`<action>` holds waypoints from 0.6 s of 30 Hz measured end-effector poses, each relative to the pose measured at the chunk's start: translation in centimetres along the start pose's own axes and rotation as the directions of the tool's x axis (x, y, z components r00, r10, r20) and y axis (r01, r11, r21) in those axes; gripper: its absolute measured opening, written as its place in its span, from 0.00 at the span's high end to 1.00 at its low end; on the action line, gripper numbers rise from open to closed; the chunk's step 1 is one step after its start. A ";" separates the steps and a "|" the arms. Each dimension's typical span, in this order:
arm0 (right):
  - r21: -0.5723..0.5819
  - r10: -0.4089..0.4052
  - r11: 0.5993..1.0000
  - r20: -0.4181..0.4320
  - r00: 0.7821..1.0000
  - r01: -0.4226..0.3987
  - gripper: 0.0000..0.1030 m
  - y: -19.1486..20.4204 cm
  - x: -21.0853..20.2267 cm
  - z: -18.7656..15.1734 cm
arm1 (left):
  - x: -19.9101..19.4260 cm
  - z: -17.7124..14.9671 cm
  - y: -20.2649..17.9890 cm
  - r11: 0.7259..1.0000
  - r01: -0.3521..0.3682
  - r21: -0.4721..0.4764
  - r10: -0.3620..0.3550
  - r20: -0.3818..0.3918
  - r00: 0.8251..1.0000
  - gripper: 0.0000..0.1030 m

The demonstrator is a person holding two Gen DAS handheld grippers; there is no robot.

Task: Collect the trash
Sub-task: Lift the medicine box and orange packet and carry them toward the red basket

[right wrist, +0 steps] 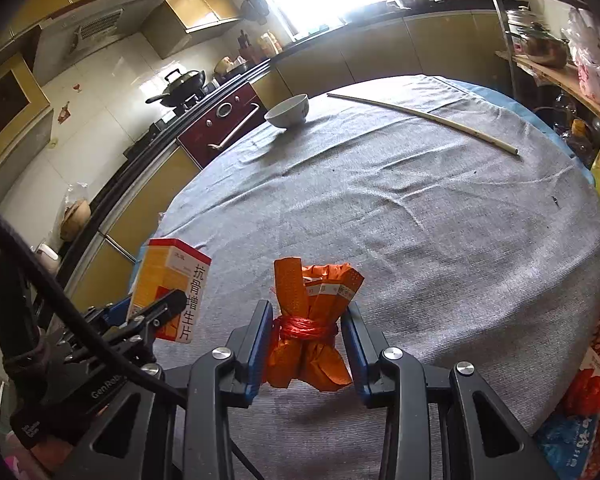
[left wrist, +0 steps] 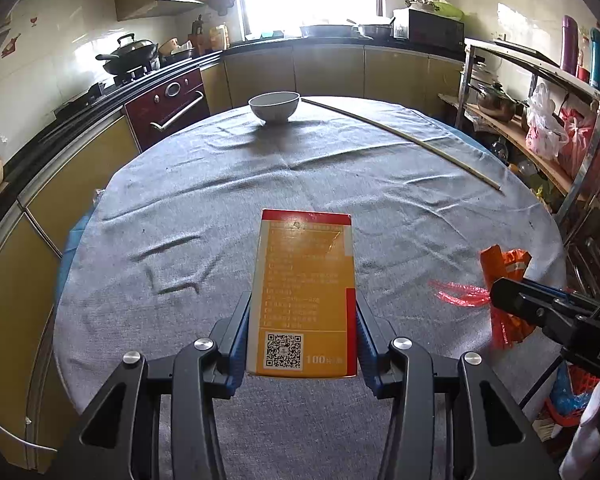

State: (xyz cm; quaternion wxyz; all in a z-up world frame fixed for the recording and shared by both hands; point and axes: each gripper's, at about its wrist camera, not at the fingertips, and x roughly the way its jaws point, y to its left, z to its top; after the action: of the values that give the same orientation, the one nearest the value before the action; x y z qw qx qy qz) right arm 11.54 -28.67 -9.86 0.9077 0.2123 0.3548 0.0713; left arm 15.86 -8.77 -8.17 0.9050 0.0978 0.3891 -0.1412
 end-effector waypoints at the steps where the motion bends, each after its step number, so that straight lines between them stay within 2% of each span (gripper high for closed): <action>1: 0.000 0.000 1.000 0.001 1.000 0.000 0.63 0.0 0.0 0.0 | 0.0 0.0 -0.1 1.000 0.000 0.001 0.000 -0.001 1.000 0.53; 18: 0.029 0.015 0.999 0.007 1.000 -0.016 0.63 -1.1 -0.5 -0.4 | 0.0 -0.3 -1.4 0.999 -0.005 0.041 0.005 -0.005 1.000 0.53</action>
State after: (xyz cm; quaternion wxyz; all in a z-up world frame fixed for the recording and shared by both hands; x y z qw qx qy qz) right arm 10.84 -29.68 -10.34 0.9051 0.2284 0.3512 0.0726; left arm 15.15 -9.98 -8.48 0.9022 0.1175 0.3884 -0.1466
